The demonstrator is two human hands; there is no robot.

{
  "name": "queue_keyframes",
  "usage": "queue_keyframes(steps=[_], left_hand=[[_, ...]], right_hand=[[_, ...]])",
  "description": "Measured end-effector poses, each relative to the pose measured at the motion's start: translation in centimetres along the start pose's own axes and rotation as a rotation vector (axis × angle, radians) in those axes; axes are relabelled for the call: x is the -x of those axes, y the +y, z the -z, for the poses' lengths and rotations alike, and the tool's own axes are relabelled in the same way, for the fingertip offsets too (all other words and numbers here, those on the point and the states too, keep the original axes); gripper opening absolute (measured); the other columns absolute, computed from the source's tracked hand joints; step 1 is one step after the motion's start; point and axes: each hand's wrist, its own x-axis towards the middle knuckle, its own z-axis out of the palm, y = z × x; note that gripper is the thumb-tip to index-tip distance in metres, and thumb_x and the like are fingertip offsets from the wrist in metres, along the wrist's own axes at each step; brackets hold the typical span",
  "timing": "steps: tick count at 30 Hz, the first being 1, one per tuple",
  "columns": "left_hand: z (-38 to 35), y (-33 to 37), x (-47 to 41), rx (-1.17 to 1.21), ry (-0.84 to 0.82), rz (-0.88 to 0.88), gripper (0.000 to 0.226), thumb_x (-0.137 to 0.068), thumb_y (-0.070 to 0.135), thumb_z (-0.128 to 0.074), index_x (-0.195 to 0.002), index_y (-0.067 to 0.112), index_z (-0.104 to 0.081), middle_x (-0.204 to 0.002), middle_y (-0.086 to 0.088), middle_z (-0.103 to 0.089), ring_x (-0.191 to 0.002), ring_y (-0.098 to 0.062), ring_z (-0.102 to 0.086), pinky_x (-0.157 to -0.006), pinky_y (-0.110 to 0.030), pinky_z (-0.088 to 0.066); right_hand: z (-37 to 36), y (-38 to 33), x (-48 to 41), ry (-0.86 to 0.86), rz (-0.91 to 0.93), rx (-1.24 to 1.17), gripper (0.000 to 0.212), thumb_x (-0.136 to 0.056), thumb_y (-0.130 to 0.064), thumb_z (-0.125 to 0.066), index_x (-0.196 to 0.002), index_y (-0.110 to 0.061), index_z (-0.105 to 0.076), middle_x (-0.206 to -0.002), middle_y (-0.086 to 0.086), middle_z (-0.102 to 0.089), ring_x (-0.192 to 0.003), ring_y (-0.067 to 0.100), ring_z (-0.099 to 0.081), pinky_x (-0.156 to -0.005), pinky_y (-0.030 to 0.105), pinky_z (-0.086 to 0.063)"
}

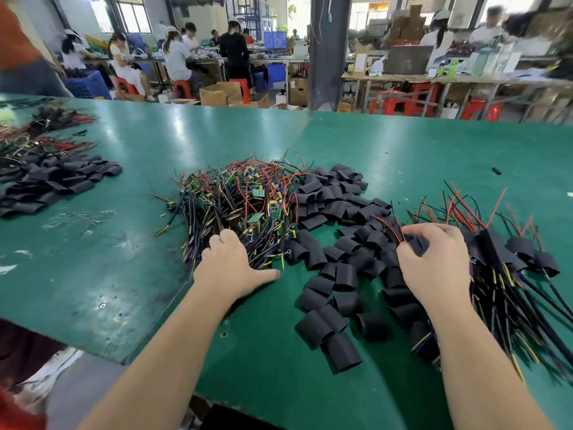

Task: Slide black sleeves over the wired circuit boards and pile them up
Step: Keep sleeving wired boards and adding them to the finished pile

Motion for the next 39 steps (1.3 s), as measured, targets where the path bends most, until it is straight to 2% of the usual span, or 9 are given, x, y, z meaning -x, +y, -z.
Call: queue_keyframes(steps=[3, 6, 11, 15, 17, 24, 29, 35, 39], left_hand=[[0.7, 0.1, 0.3, -0.072, 0.066, 0.064, 0.111, -0.055, 0.094, -0.044, -0.122, 0.006, -0.039, -0.130, -0.012, -0.045, -0.123, -0.032, -0.045, -0.097, -0.044, -0.040], [1.6, 0.1, -0.2, 0.086, 0.216, 0.038, 0.067, -0.088, 0.070, -0.032, -0.109, 0.008, -0.047, -0.116, -0.016, -0.058, -0.110, -0.035, -0.055, -0.088, -0.044, -0.041], [3.1, 1.1, 1.0, 0.653, 0.498, -0.501, 0.021, -0.101, 0.033, -0.036, -0.092, 0.017, -0.045, -0.057, 0.002, -0.047, -0.055, -0.020, -0.047, -0.056, -0.037, -0.037], [2.6, 3.2, 2.2, 0.606, 0.257, -0.822, 0.017, -0.098, 0.032, -0.036, -0.103, 0.028, -0.052, -0.060, -0.002, -0.052, -0.049, -0.015, -0.044, -0.053, -0.034, -0.039], [1.6, 3.9, 2.5, 0.497, 0.212, -0.857, 0.020, -0.097, 0.029, -0.038, -0.107, 0.027, -0.055, -0.067, 0.001, -0.057, -0.059, -0.015, -0.050, -0.061, -0.037, -0.045], [-0.8, 6.2, 2.8, 0.288, 0.113, -0.849, 0.020, -0.098, 0.028, -0.045, -0.107, 0.026, -0.062, -0.090, 0.009, -0.067, -0.087, -0.014, -0.059, -0.077, -0.038, -0.048], [-1.4, 8.2, 2.1, 0.660, -0.284, -0.669, 0.027, -0.101, 0.030, -0.042, -0.087, 0.025, -0.065, -0.069, 0.009, -0.067, -0.050, -0.007, -0.057, -0.051, -0.023, -0.049], [-2.4, 7.7, 1.2, 1.126, -0.419, -0.468, 0.043, -0.097, 0.033, -0.054, -0.056, 0.020, -0.060, -0.051, 0.002, -0.041, -0.045, -0.011, -0.033, -0.042, -0.022, -0.033], [-2.5, 6.8, 1.5, 1.016, -0.412, -0.586, 0.041, -0.097, 0.031, -0.052, -0.058, 0.022, -0.060, -0.044, 0.013, -0.038, -0.042, -0.007, -0.026, -0.043, -0.019, -0.023]], right_hand=[[-0.1, 0.0, 0.0, -0.004, 0.007, -0.003, 0.023, -0.085, -0.010, -0.062, -0.105, -0.018, -0.068, -0.120, 0.007, -0.050, -0.116, 0.029, -0.046, -0.097, 0.038, -0.038], [0.0, 0.1, 0.0, -0.003, 0.018, 0.012, 0.022, -0.085, -0.010, -0.062, -0.105, -0.018, -0.068, -0.119, 0.007, -0.050, -0.115, 0.028, -0.046, -0.090, 0.032, -0.035], [-0.1, -0.4, 0.1, -0.054, -0.037, -0.177, 0.021, -0.086, -0.007, -0.060, -0.096, -0.023, -0.069, -0.100, -0.001, -0.062, -0.081, 0.006, -0.057, -0.071, 0.020, -0.037], [-0.1, -1.7, 0.4, -0.514, -0.316, -1.102, 0.035, -0.077, -0.006, -0.066, -0.112, -0.007, -0.064, -0.091, 0.007, -0.073, -0.063, 0.011, -0.059, -0.060, 0.019, -0.049], [-0.2, -2.2, 0.4, -0.608, -0.380, -1.227, 0.034, -0.082, -0.015, -0.063, -0.114, -0.008, -0.060, -0.088, 0.005, -0.073, -0.058, 0.010, -0.058, -0.055, 0.019, -0.049], [-0.6, -1.7, 0.4, -0.407, -0.300, -1.234, 0.013, -0.084, -0.019, -0.062, -0.077, -0.013, -0.052, -0.072, 0.000, -0.061, -0.051, 0.011, -0.052, -0.050, 0.017, -0.044], [-1.2, -1.6, 0.7, -0.379, -0.143, -1.024, 0.026, -0.092, -0.004, -0.057, -0.068, -0.014, -0.057, -0.081, 0.001, -0.071, -0.062, 0.010, -0.057, -0.061, 0.020, -0.048], [-1.4, -1.3, 0.6, -0.307, -0.133, -1.002, 0.017, -0.089, 0.001, -0.061, -0.080, -0.011, -0.069, -0.077, 0.004, -0.069, -0.071, 0.016, -0.062, -0.065, 0.025, -0.051], [-1.5, -1.2, 0.6, -0.299, -0.134, -0.924, 0.018, -0.086, 0.000, -0.065, -0.079, -0.014, -0.072, -0.070, 0.003, -0.071, -0.065, 0.014, -0.065, -0.059, 0.023, -0.054]])
